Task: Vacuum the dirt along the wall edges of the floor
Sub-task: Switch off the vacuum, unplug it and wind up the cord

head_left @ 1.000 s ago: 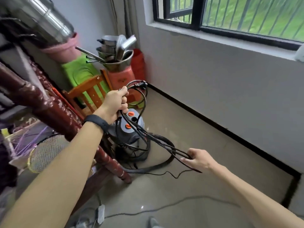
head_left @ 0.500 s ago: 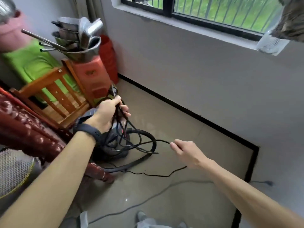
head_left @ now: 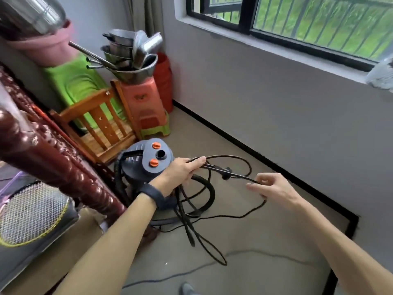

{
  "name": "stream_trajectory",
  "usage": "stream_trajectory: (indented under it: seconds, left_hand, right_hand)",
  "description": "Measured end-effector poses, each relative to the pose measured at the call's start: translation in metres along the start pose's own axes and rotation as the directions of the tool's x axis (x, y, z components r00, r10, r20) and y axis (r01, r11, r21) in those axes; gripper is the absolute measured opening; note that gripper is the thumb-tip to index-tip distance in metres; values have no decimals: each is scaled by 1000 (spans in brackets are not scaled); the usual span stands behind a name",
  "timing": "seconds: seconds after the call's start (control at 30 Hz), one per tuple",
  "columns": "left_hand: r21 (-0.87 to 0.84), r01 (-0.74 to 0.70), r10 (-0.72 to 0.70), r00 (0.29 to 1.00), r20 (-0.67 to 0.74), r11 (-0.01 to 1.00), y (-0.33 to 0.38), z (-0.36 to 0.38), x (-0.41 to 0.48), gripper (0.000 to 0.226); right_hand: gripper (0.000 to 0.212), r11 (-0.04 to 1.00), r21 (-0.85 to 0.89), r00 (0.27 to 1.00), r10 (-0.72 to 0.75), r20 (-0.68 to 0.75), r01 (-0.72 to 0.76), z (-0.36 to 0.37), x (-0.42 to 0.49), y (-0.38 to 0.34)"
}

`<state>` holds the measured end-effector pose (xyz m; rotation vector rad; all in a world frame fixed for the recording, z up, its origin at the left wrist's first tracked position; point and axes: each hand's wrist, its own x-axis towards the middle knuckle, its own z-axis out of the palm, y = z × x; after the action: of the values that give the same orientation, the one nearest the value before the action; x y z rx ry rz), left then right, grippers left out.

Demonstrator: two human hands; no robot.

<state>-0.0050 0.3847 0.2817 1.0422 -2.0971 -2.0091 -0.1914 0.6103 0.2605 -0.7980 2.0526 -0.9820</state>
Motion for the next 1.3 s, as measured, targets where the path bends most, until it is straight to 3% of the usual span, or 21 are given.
stream_trajectory:
  seconds: [0.1, 0.17, 0.27, 0.37, 0.5, 0.67, 0.73, 0.8, 0.9, 1.03, 1.17, 1.23, 1.3]
  left_hand:
    - [-244, 78, -121, 979, -167, 967, -15, -52, -5, 47]
    - [-392, 50, -173, 943, -283, 919, -26, -87, -9, 47]
    - [-454, 32, -222, 901, -372, 890, -42, -110, -11, 45]
    - [-530, 85, -243, 941, -235, 843, -49, -98, -7, 42]
    - [-439, 206, -300, 941, -155, 875, -46, -54, 9, 41]
    - [-400, 230, -306, 942, -138, 887, -38, -22, 46, 37]
    - [-433, 195, -295, 939, -177, 880, -33, -21, 61, 29]
    - [-542, 122, -296, 923, -245, 831, -23, -24, 75, 24]
    - [-678, -7, -350, 852, -388, 735, -6, -44, 96, 23]
    - [-723, -183, -390, 741, -547, 667, 10, -94, 107, 26]
    - [-566, -204, -389, 542, -745, 798, 19, -139, 98, 18]
    - [-564, -202, -378, 559, -738, 801, 22, -152, 93, 22]
    - [-568, -180, -356, 619, -700, 803, 20, -157, 93, 24]
  right_hand:
    - [57, 984, -43, 984, 172, -57, -174, -8, -5, 42]
    - [63, 957, -1, 949, 287, -129, -290, -6, -9, 68]
    - [61, 939, 101, 908, 345, -237, -330, 13, -1, 76]
    - [52, 977, -9, 936, 203, -288, -215, 44, 19, 37]
    - [35, 962, -268, 999, -52, -3, 49, 86, 42, -41]
    - [35, 750, -532, 915, -263, 305, 393, 119, 73, -99]
    - [36, 708, -539, 884, -292, 365, 456, 119, 88, -100]
    - [38, 736, -467, 864, -334, 377, 489, 110, 102, -91]
    - [44, 850, -330, 895, -305, 326, 410, 77, 126, -56]
    - [47, 964, -180, 926, -123, 358, 197, 12, 167, 6]
    - [46, 935, -353, 934, 109, 339, 19, -29, 223, 45]
    - [33, 945, -310, 933, 200, 300, -103, -31, 250, 56]
    - [38, 952, -261, 931, 233, 280, -160, -20, 272, 52]
